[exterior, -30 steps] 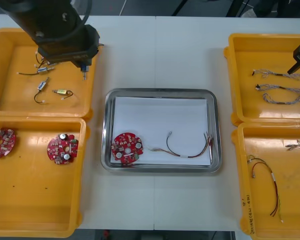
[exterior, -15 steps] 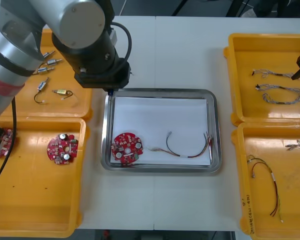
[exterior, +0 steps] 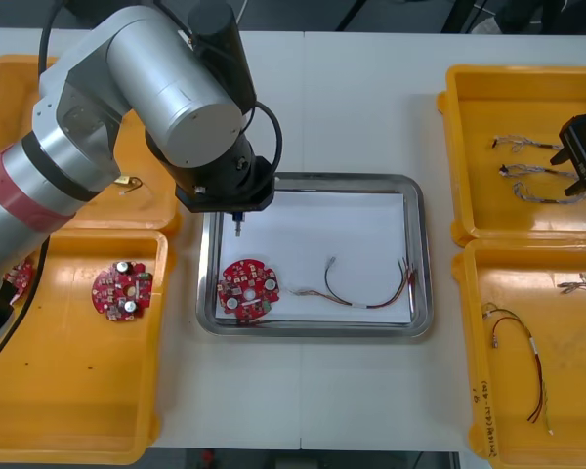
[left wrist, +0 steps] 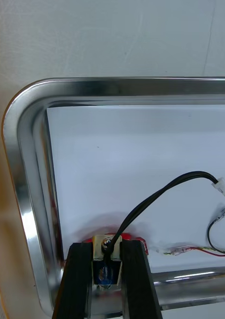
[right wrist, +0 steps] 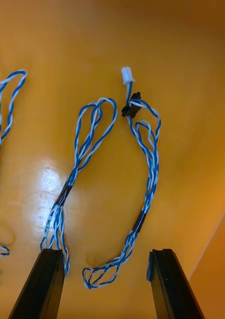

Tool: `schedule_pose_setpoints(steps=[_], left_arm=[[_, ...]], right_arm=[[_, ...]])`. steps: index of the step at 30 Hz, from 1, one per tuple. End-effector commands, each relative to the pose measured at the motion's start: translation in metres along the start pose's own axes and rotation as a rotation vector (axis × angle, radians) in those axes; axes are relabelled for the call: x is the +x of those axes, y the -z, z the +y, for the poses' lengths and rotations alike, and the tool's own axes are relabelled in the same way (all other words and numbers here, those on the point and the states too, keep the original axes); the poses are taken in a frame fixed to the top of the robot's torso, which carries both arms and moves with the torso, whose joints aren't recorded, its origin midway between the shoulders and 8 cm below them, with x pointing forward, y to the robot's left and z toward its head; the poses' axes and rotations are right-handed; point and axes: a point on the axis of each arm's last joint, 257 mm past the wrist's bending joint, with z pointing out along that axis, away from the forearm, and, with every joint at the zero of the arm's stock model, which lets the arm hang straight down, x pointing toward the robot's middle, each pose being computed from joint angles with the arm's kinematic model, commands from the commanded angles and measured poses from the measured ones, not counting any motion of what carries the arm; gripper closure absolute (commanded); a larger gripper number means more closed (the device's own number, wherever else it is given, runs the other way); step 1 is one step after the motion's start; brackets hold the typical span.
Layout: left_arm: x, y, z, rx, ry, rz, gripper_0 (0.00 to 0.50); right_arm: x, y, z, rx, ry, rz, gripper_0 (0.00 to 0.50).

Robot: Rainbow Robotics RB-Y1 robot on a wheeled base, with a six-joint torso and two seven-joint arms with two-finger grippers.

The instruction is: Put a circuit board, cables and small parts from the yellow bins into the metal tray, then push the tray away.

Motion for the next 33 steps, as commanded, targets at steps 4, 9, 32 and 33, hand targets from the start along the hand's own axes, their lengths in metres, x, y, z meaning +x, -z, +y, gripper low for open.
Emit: schedule_pose_setpoints(steps=[4,9,32,33], left_arm=[[0.008,-0.018,-0.013,0.01,0.028,-0.005,0.5],[0.007,-0.031,-0.009,0.003,0.043,-0.004,0.498],[0.015,-0.059,-0.011,0.01,0.065,-0.02,0.495],[0.014,-0.06,-0.011,0.01,0.066,-0.019,0.495]], right_arm=[[0.014,0.003,0.016,-0.002,-0.024,-0.005,0.0],[0.012,-0.009,0.003,0.046,-0.004,-0.034,0.0],[0.013,-0.043,-0.01,0.013,-0.044,-0.025,0.0],[0.013,-0.046,-0.011,0.011,-0.046,-0.025,0.0]])
